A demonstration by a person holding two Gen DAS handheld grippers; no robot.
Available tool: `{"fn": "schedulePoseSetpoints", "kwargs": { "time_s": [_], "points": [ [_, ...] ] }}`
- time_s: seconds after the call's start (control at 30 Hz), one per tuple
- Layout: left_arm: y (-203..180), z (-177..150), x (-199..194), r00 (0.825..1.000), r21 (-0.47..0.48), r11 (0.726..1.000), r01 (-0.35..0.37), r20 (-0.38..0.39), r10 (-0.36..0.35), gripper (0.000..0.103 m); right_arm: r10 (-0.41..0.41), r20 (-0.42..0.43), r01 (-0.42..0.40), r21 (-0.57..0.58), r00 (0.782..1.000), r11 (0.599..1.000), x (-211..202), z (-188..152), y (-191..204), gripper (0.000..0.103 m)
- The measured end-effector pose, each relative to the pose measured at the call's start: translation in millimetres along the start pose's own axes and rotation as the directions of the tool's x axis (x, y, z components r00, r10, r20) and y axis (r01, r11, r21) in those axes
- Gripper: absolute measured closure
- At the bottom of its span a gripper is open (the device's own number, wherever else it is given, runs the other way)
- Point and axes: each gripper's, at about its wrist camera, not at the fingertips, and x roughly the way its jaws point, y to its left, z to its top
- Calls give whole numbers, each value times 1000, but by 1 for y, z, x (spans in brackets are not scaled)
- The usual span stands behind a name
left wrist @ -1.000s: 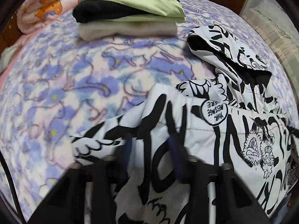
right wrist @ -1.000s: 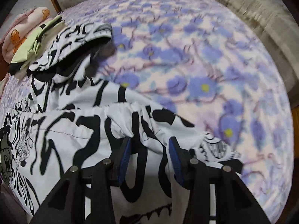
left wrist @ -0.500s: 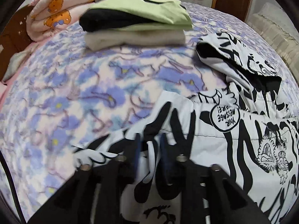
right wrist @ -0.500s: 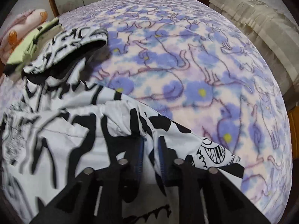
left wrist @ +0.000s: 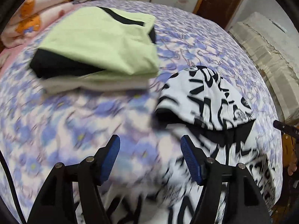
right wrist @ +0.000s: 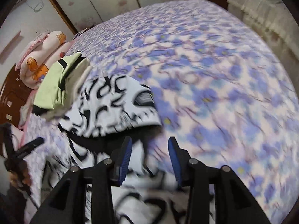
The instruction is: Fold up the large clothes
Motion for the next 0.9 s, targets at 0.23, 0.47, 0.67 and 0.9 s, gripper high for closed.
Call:
{"fn": "schedulePoseSetpoints", "kwargs": {
  "time_s": [0.23,0.47,0.67,0.9],
  "points": [
    [-12,42,77,995,25,1000,11,-101,-8,37,-3,-135,5,9,991,1000,80,57,-3,63],
    [-5,43,127,991,74,995,74,-121,-65,37,169,-201,-158,71,965,985,132,70,-29,63],
    [7,48,139,983,41,985,166,-87,-162,37,300,-187,-289,81,936,954,150,63,-35,63],
    [-4,46,138,991,116,984,133,-22,-131,92,199,-94,-206,-64,975,976,136,52,-22,98]
  ]
}}
